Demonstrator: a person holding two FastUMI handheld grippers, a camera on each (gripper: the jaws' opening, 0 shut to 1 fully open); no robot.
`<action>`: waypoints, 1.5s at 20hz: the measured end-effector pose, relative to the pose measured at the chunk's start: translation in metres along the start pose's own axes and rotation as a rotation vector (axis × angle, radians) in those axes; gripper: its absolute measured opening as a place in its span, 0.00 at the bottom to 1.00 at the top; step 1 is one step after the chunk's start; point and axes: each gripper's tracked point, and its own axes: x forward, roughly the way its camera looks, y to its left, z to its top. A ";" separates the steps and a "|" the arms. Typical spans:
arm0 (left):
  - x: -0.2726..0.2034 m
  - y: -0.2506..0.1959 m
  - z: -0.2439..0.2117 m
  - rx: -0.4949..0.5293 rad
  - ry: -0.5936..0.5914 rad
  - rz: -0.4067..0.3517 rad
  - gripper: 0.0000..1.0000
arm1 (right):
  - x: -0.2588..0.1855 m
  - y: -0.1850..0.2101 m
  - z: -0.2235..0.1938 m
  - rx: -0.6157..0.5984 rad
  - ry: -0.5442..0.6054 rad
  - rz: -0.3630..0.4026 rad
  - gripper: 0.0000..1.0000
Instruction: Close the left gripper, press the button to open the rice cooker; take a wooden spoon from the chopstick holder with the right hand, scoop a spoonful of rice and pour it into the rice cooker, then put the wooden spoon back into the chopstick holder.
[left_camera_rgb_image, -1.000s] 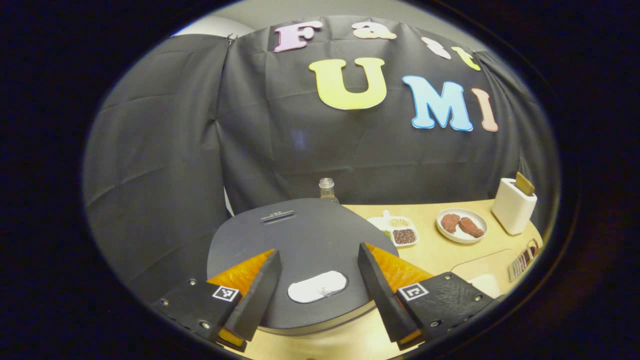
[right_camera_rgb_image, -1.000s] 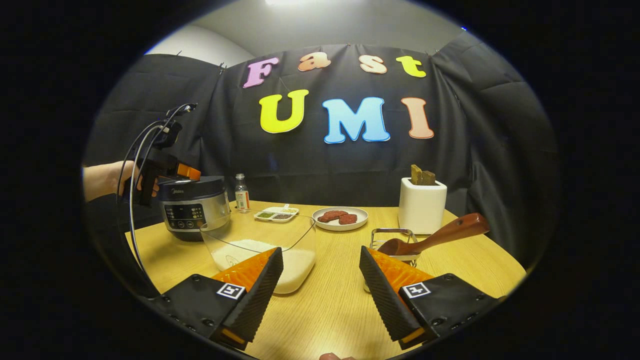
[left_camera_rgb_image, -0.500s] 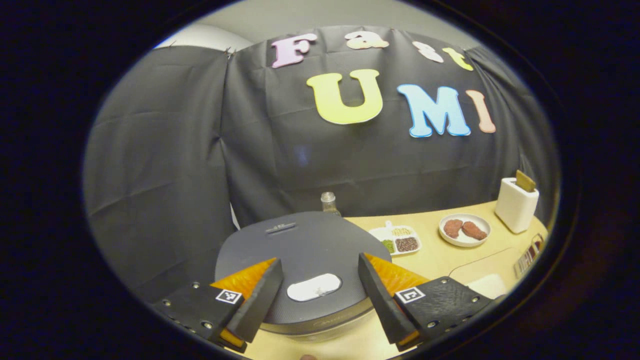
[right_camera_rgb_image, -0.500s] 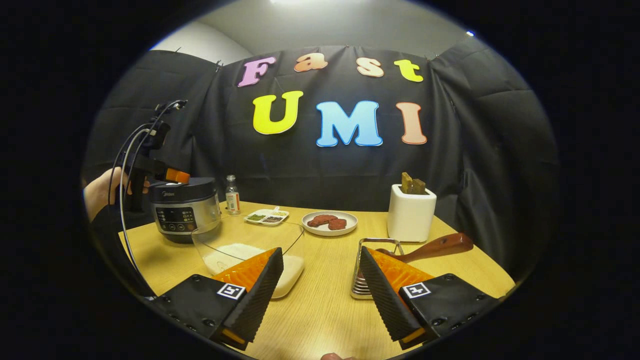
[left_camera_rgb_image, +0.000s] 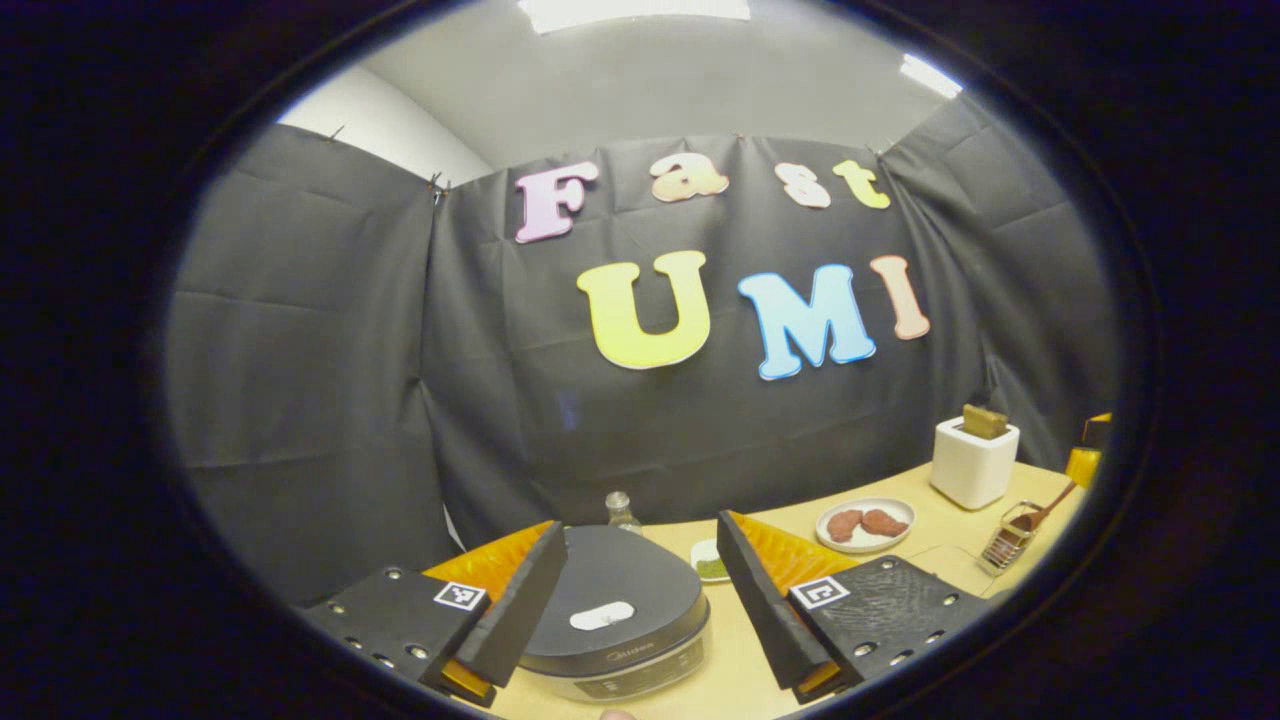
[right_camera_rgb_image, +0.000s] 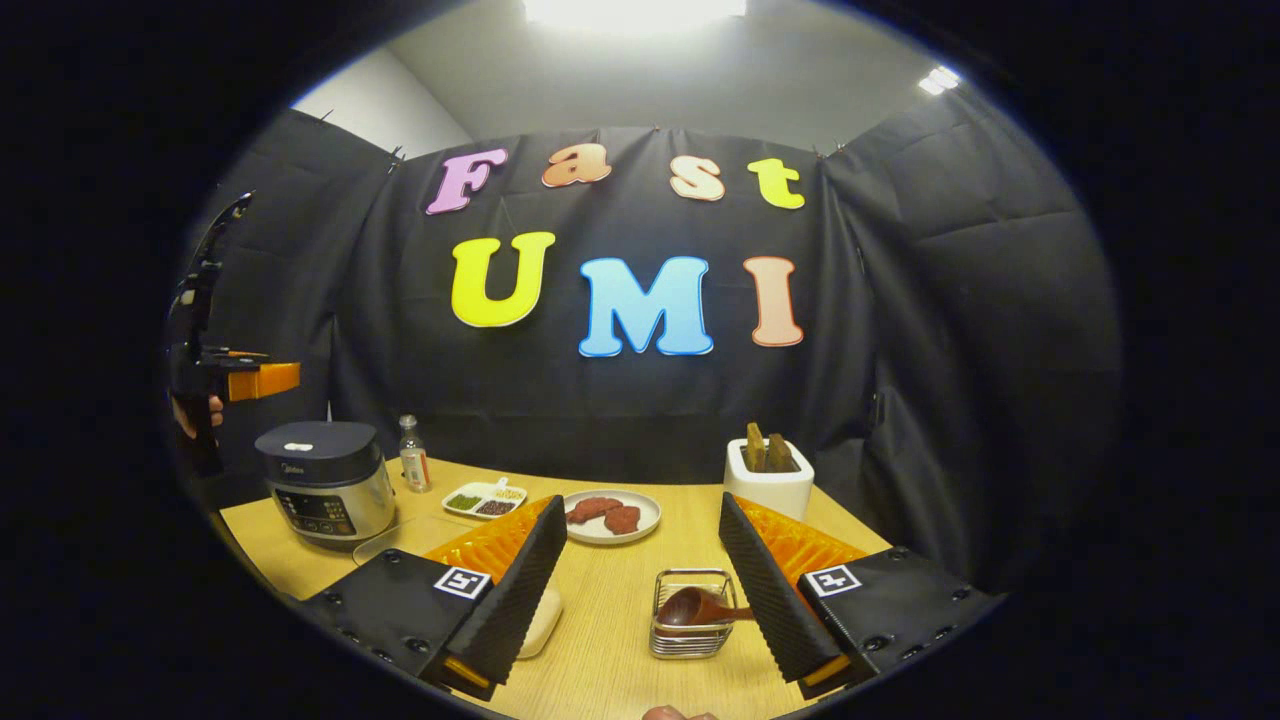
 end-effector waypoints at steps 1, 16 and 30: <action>-0.005 -0.007 0.009 -0.037 -0.022 -0.026 0.94 | 0.000 -0.006 0.011 -0.003 -0.011 -0.017 0.98; -0.054 -0.002 0.057 -0.098 -0.122 -0.036 0.93 | -0.032 -0.065 0.088 0.024 -0.133 -0.136 0.98; -0.050 -0.004 0.035 -0.154 -0.081 -0.041 0.93 | -0.021 -0.043 0.066 0.016 -0.071 -0.067 0.98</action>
